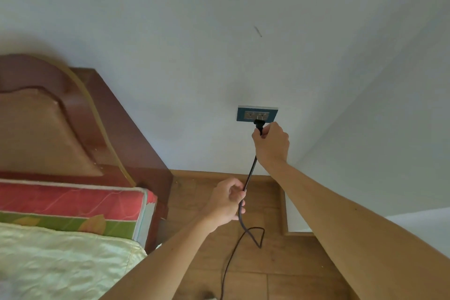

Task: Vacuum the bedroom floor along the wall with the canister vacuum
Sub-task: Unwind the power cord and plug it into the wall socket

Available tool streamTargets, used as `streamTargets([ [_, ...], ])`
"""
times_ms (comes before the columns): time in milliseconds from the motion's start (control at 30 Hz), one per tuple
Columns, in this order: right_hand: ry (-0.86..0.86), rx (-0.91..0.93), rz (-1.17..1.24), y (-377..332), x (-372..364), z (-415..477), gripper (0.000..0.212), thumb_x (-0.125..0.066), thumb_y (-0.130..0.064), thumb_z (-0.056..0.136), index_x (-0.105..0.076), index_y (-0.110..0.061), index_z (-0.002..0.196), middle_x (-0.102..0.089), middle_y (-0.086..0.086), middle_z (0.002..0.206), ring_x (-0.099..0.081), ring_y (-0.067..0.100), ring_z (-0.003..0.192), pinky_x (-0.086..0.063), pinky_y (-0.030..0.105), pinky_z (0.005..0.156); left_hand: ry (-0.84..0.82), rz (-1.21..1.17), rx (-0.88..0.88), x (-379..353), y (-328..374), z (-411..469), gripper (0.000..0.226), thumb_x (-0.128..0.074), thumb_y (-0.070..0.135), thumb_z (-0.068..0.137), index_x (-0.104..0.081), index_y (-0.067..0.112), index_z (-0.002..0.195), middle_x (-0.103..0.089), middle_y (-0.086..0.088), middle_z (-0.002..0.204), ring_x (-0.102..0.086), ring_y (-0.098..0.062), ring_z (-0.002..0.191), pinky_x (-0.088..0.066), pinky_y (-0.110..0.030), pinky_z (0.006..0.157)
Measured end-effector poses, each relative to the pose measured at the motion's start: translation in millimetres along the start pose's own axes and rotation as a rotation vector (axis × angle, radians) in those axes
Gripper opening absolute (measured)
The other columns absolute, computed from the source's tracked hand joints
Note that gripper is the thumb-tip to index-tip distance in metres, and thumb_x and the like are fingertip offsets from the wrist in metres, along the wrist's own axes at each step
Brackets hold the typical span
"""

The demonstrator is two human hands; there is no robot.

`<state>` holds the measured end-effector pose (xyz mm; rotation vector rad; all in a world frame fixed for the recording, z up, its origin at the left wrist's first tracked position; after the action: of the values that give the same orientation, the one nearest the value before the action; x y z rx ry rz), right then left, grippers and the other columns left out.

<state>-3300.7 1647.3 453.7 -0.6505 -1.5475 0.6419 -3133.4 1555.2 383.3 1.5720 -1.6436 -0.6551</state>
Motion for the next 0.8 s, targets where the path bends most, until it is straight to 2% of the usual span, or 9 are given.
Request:
streamTargets([
  [133,0.014,0.003,-0.006,5,-23,17,0.022,-0.057,-0.026,0.097,-0.056,-0.004,0.093,-0.06,0.008,0.08,-0.056,0.024,0.072,-0.043,0.035,0.062,0.003,-0.024,0.007,6,-9,25,0.01,-0.051,0.014,0.103,-0.058,0.007,0.105,-0.061,-0.011,0.087,-0.067,-0.023,0.077,-0.06,-0.028,0.065],
  [267,0.033,0.004,0.009,7,-40,27,0.02,-0.057,-0.025,0.097,-0.056,-0.005,0.094,-0.061,0.008,0.079,-0.057,0.023,0.071,-0.048,0.038,0.064,-0.007,-0.018,0.008,12,-15,43,0.01,-0.052,0.016,0.102,-0.058,0.008,0.105,-0.061,-0.011,0.088,-0.069,-0.024,0.08,-0.062,-0.034,0.071],
  [467,0.041,-0.002,-0.009,11,-53,37,0.019,-0.057,-0.022,0.097,-0.055,-0.004,0.093,-0.06,0.007,0.077,-0.054,0.019,0.067,-0.038,0.028,0.053,-0.012,-0.014,0.008,20,-20,60,0.008,-0.053,0.014,0.102,-0.058,0.01,0.104,-0.062,-0.011,0.089,-0.069,-0.023,0.079,-0.063,-0.038,0.075],
  [667,0.065,0.004,-0.009,11,-56,46,0.017,-0.058,-0.02,0.096,-0.054,-0.005,0.09,-0.058,0.005,0.072,-0.052,0.017,0.062,-0.04,0.03,0.054,-0.023,-0.02,-0.008,20,-16,70,0.007,-0.053,0.014,0.102,-0.059,0.011,0.104,-0.063,-0.011,0.089,-0.071,-0.029,0.086,-0.062,-0.04,0.078],
  [800,0.064,0.014,-0.009,12,-58,49,0.017,-0.058,-0.02,0.096,-0.054,-0.005,0.088,-0.058,0.006,0.071,-0.053,0.02,0.062,-0.041,0.032,0.055,-0.044,-0.004,-0.017,19,-15,73,0.01,-0.053,0.016,0.101,-0.058,0.01,0.108,-0.063,-0.009,0.09,-0.07,-0.023,0.083,-0.062,-0.039,0.08],
])
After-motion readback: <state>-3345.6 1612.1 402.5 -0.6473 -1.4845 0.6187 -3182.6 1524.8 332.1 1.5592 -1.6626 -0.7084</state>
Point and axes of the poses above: each hand's wrist, its own z-axis towards the middle knuckle, its own x-axis out of the back of the hand, y = z × x, the point moved 10 cm from there along z, towards the middle knuckle
